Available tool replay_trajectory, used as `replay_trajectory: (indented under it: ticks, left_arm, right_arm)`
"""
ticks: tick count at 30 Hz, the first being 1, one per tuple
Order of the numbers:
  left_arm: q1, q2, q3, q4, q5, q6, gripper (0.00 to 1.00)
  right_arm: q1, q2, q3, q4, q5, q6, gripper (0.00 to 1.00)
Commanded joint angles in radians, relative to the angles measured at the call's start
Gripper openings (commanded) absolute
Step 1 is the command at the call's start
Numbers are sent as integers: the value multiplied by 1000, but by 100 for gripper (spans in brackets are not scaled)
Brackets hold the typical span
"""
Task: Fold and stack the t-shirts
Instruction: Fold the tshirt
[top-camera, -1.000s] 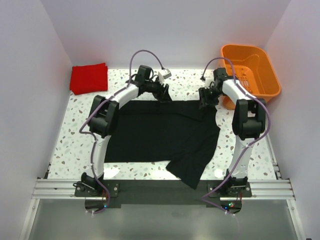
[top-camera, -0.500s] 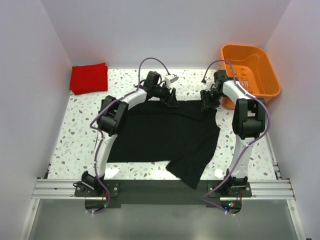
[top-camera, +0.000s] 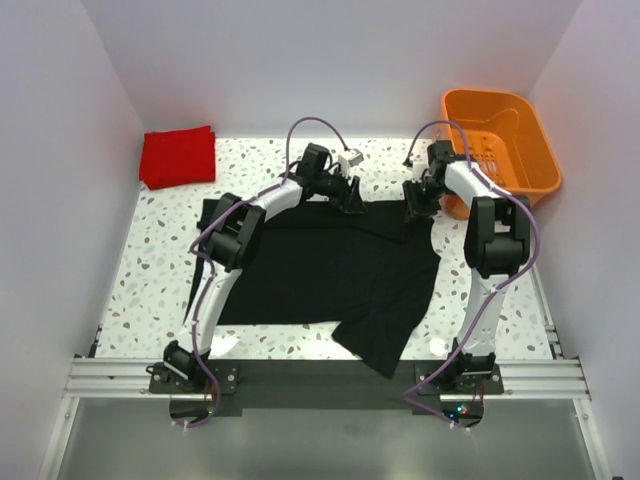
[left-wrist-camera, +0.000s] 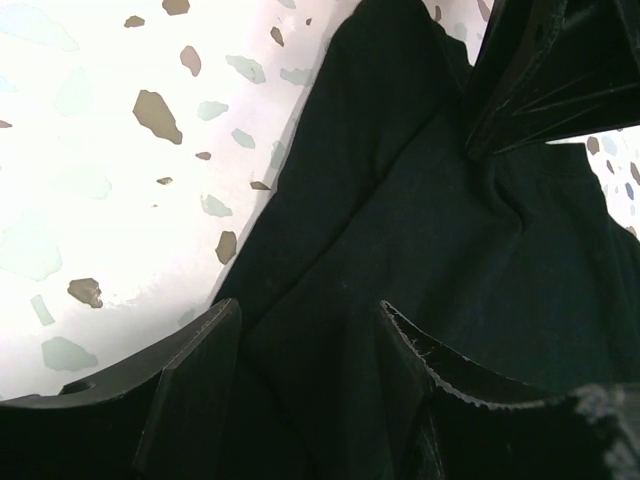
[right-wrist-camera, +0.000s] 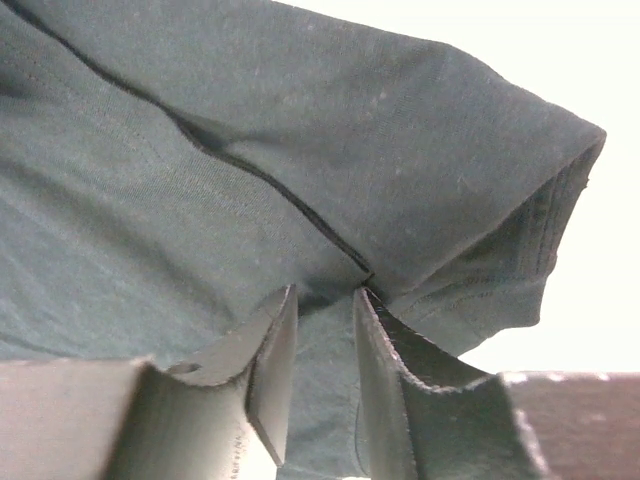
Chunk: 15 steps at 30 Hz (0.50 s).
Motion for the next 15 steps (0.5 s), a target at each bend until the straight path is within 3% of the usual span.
replay_trajectory:
  ticks: [1,5,9,10,15]
  left_arm:
    - [-5,26,60,27,2,-11,60]
    - [-5,23,59,45,2,-19,48]
    - [-5,5,48,76,13,-30,27]
    - [-3,-3,41,111,19,-31,16]
    - [-3,-82,-42,185,40,-28,0]
  right_arm:
    - [-3,28,49,-3,-24,16,32]
    - [-5,37,73,-6,-42,14,19]
    - [-3,8,69,-13,-51,-7,0]
    - [-3,0,67,-11,-64,-12,0]
    - [-3,-69,24,21,-114,-24,0]
